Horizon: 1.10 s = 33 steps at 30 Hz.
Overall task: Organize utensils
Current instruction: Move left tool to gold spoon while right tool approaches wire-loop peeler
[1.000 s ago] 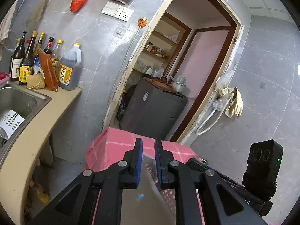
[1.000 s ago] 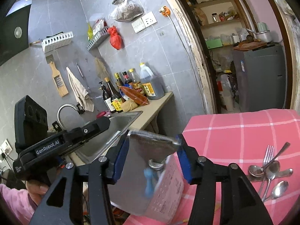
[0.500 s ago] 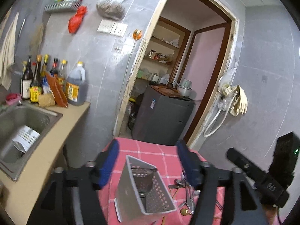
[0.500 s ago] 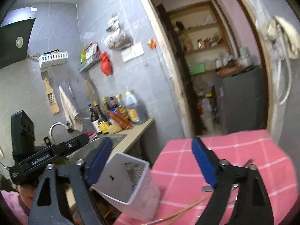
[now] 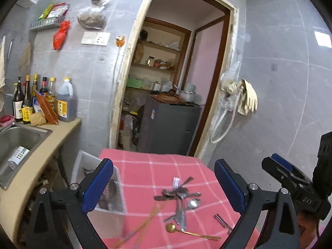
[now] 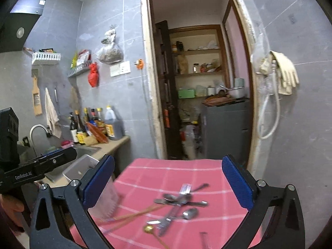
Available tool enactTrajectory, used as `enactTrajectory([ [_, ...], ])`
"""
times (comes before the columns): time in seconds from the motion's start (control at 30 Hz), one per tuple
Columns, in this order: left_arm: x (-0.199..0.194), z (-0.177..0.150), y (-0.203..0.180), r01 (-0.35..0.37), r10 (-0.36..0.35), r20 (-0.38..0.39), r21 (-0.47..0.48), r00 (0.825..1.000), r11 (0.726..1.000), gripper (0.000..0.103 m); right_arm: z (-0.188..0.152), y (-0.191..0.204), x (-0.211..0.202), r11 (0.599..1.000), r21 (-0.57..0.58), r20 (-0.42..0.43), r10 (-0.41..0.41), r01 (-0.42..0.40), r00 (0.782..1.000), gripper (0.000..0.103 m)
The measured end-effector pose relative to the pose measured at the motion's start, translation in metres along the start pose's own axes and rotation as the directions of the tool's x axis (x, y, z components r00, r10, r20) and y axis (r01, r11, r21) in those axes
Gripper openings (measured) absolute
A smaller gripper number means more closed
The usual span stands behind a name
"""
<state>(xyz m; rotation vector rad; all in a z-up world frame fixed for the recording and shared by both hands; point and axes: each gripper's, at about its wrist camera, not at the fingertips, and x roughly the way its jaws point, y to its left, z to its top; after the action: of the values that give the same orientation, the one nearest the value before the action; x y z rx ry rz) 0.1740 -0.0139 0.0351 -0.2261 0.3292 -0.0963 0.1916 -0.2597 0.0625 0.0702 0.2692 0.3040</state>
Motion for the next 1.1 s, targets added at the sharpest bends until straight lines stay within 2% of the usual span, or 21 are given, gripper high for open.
enactTrajectory([
  [0.17,0.017,-0.033,-0.022,0.015,-0.014,-0.065,0.005,0.998,1.0,0.099,-0.022,-0.038,-0.001,0.999,0.012,-0.033,-0.043,0.044,0.999,0.102],
  [0.33,0.04,-0.067,-0.036,0.011,-0.011,-0.165,-0.001,0.986,1.0,0.099,-0.052,-0.068,0.018,0.998,0.032,-0.127,-0.048,0.052,0.991,0.102],
  [0.47,0.064,-0.094,-0.04,0.02,-0.031,-0.276,-0.042,0.961,0.999,0.099,-0.08,-0.09,0.035,0.997,0.079,-0.21,-0.004,0.021,0.978,0.102],
  [0.57,0.078,-0.111,-0.041,0.014,-0.035,-0.324,-0.066,0.945,0.998,0.098,-0.101,-0.102,0.048,0.994,0.108,-0.263,0.025,0.004,0.965,0.102],
  [0.67,0.091,-0.124,-0.04,-0.005,-0.025,-0.372,-0.08,0.928,0.997,0.089,-0.119,-0.109,0.058,0.991,0.13,-0.297,0.057,-0.019,0.953,0.101],
  [0.77,0.106,-0.133,-0.039,-0.034,-0.011,-0.423,-0.099,0.906,0.995,0.08,-0.135,-0.11,0.068,0.989,0.144,-0.336,0.085,-0.038,0.938,0.093],
  [0.83,0.116,-0.139,-0.033,-0.071,0.004,-0.46,-0.129,0.888,0.989,0.073,-0.142,-0.109,0.073,0.987,0.151,-0.358,0.101,-0.049,0.928,0.082],
  [0.87,0.12,-0.142,-0.029,-0.09,0.006,-0.471,-0.155,0.882,0.984,0.072,-0.145,-0.107,0.076,0.986,0.156,-0.367,0.112,-0.057,0.923,0.08],
  [0.97,0.129,-0.145,-0.018,-0.143,0.022,-0.487,-0.212,0.873,0.967,0.067,-0.153,-0.103,0.086,0.984,0.158,-0.407,0.136,-0.077,0.903,0.068],
  [1.07,0.14,-0.151,-0.01,-0.178,0.025,-0.515,-0.252,0.857,0.951,0.057,-0.158,-0.095,0.095,0.986,0.139,-0.46,0.146,-0.091,0.876,0.051],
  [1.1,0.142,-0.152,-0.009,-0.183,0.026,-0.511,-0.259,0.859,0.948,0.052,-0.159,-0.093,0.098,0.986,0.134,-0.471,0.149,-0.096,0.869,0.047],
])
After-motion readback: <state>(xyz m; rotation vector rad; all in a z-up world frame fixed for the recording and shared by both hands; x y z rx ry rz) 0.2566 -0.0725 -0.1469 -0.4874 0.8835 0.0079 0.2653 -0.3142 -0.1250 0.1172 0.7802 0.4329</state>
